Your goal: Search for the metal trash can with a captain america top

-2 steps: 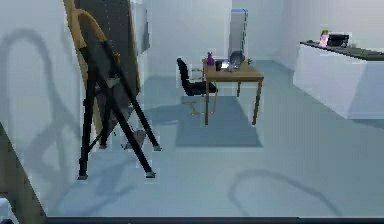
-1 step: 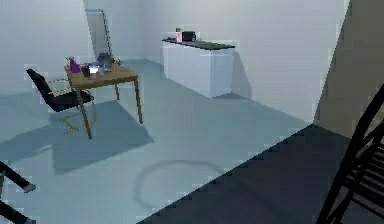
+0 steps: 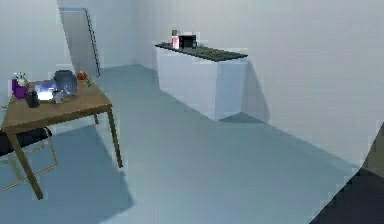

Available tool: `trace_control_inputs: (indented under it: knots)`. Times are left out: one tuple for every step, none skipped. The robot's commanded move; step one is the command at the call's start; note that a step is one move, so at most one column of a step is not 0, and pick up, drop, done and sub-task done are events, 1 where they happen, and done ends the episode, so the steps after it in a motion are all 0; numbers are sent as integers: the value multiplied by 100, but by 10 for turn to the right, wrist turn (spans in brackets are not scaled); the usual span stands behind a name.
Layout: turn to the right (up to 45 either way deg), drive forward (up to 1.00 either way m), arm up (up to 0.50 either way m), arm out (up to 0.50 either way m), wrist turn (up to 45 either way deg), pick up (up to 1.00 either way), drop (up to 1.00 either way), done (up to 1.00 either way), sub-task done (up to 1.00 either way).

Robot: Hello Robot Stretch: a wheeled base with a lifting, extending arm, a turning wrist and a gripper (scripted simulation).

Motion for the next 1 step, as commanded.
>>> trace_control_inputs:
  knots:
    - [450, 0, 0, 0, 0, 0, 0, 0, 0]
